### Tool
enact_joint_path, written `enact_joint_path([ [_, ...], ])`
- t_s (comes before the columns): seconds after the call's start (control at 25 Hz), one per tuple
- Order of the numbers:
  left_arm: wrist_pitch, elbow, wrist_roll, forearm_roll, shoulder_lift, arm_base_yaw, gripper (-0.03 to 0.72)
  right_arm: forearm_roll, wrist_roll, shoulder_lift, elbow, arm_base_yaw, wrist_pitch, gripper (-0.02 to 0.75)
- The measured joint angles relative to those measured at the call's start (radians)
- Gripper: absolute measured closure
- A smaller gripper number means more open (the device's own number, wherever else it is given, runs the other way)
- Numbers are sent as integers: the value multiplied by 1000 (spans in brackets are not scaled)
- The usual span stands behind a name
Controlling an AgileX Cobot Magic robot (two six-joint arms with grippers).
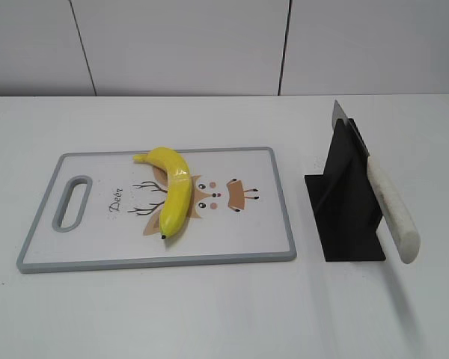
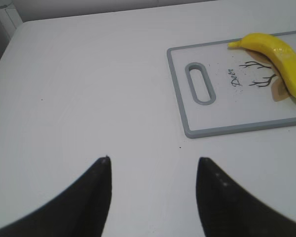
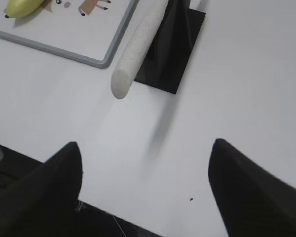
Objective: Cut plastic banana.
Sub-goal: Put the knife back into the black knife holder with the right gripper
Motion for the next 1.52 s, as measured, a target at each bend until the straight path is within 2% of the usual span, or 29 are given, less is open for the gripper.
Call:
enact_joint_path([
  [0.36, 0, 0, 0, 0, 0, 0, 176, -7, -7, -342, 54, 0, 96, 146],
  [0.44, 0, 0, 0, 0, 0, 0, 176, -37, -16, -409, 55, 0, 98, 146],
  [0.76, -1, 0, 0, 1, 0, 0, 185, -65, -21, -491, 56, -8, 103, 147],
  [0.88, -1, 0, 0, 1, 0, 0, 186, -65, -21, -491, 56, -58, 103, 147],
  [1.2, -1, 0, 0, 1, 0, 0, 186, -65, -22, -491, 56, -289, 104, 147],
  [1.52, -1, 0, 0, 0, 0, 0, 186, -65, -22, -491, 56, -304, 104, 147],
])
